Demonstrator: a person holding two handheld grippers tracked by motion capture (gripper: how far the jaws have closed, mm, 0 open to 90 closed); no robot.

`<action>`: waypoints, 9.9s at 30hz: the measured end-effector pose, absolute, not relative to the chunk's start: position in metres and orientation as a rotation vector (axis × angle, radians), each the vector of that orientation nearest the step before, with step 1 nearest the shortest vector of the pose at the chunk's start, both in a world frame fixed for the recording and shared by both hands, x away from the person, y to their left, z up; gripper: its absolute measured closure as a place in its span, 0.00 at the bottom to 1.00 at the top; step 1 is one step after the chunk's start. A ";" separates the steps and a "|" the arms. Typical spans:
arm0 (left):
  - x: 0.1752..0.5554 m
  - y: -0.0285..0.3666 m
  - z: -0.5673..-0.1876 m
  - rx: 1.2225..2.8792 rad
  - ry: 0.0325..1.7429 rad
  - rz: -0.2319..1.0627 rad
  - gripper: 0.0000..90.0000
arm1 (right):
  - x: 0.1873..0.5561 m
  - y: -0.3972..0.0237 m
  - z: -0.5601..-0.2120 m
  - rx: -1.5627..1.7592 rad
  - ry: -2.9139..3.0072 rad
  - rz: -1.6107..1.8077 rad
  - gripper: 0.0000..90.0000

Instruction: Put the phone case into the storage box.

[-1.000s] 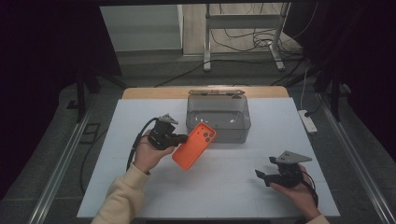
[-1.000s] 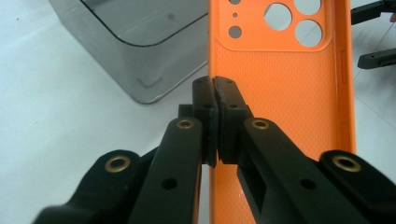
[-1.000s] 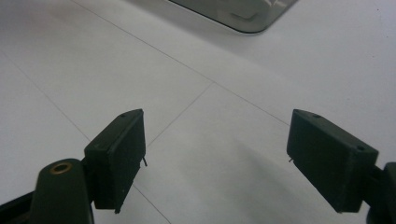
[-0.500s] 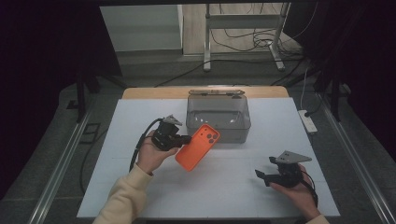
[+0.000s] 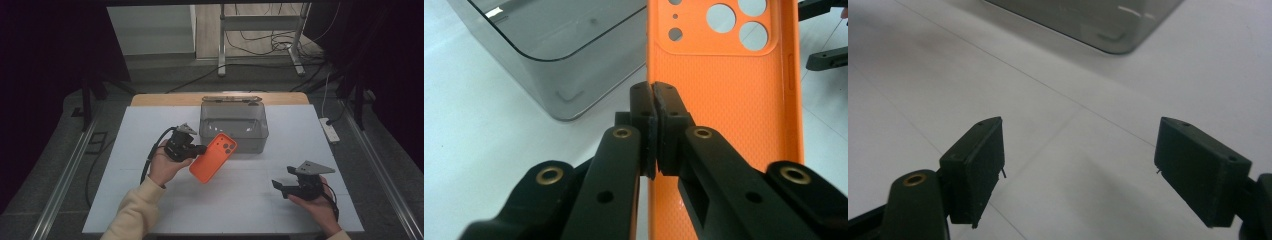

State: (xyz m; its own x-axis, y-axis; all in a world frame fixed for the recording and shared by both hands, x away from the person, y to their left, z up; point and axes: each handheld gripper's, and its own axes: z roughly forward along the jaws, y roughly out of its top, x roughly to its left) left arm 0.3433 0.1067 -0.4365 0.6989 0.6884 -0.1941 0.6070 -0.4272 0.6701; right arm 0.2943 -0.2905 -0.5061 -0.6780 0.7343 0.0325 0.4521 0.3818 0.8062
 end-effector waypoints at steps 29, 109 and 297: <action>0.346 0.099 -0.439 2.164 0.978 0.140 0.98 | 0.288 -0.250 -0.497 1.008 2.312 1.360 0.23; 0.347 0.076 -0.455 2.188 0.981 0.163 0.98 | 0.287 -0.189 -0.494 0.954 2.367 1.508 0.23; 0.277 0.178 -0.496 1.961 1.017 0.339 0.23 | 0.306 -0.190 -0.467 0.945 2.390 1.594 0.88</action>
State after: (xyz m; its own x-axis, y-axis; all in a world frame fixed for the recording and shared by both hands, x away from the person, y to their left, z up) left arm 0.2773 0.1780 -0.4961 0.6282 0.7648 -0.1431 0.5258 -0.2817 0.8026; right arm 0.3059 -0.1904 -0.4666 -0.7986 0.5537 0.2359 0.4306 0.2519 0.8667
